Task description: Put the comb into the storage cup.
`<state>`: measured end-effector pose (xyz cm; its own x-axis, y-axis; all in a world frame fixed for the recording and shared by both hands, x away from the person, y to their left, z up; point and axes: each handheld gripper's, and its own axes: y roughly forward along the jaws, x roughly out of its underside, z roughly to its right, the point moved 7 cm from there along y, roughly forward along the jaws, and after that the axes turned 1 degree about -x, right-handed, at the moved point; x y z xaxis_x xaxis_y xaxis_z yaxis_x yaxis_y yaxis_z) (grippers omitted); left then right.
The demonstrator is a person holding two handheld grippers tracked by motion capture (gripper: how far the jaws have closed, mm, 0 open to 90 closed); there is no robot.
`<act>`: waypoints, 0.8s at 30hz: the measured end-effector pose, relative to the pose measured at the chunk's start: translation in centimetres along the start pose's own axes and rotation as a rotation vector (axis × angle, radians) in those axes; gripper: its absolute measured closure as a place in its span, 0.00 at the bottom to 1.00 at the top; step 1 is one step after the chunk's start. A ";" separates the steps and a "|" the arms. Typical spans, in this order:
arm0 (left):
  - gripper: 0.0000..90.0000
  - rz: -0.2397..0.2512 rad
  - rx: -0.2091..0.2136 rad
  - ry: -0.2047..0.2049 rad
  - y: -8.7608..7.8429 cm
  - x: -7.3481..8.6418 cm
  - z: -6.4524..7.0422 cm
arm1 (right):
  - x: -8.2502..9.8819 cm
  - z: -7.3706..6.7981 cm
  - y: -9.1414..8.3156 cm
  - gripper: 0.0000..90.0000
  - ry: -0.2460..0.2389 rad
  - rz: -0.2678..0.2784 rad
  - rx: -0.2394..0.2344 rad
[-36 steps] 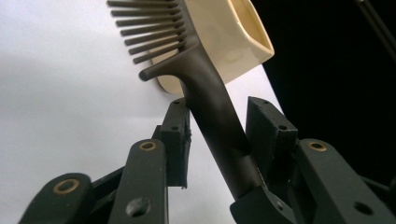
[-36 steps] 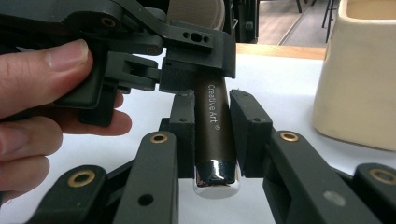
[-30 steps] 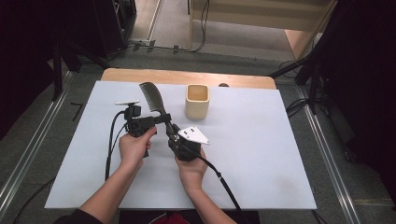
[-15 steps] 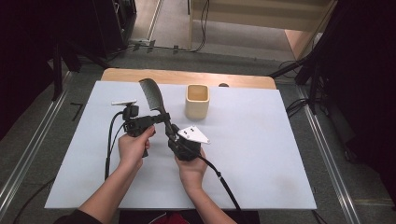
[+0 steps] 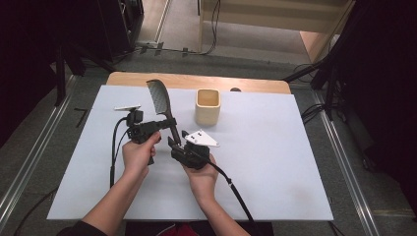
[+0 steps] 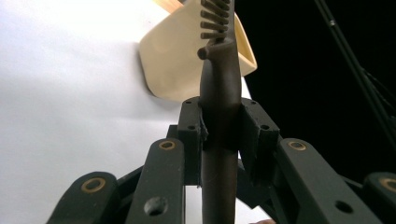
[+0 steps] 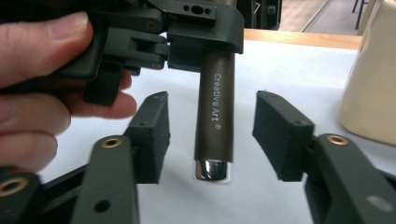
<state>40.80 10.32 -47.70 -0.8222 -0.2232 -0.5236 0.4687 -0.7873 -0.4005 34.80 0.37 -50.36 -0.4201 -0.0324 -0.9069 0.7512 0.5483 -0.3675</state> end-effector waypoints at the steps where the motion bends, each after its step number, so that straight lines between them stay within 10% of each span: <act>1: 0.81 -0.001 -0.005 0.008 0.0 0.0 0.0 | 0.1 0.0 0.0 0.44 -0.006 -0.011 -0.010; 10: 0.81 -0.007 -0.079 0.113 -0.1 -0.3 0.2 | 0.6 0.2 -0.6 0.34 -0.065 -0.088 -0.030; 24: 0.81 -0.012 -0.126 0.157 -0.3 -0.8 -0.6 | 1.4 -0.2 -1.1 0.30 -0.250 -0.094 -0.051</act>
<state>41.47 11.07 -47.57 -0.7720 -0.1140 -0.6253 0.5041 -0.7090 -0.4932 33.27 -0.07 -51.15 -0.3433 -0.2865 -0.8945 0.6854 0.5747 -0.4471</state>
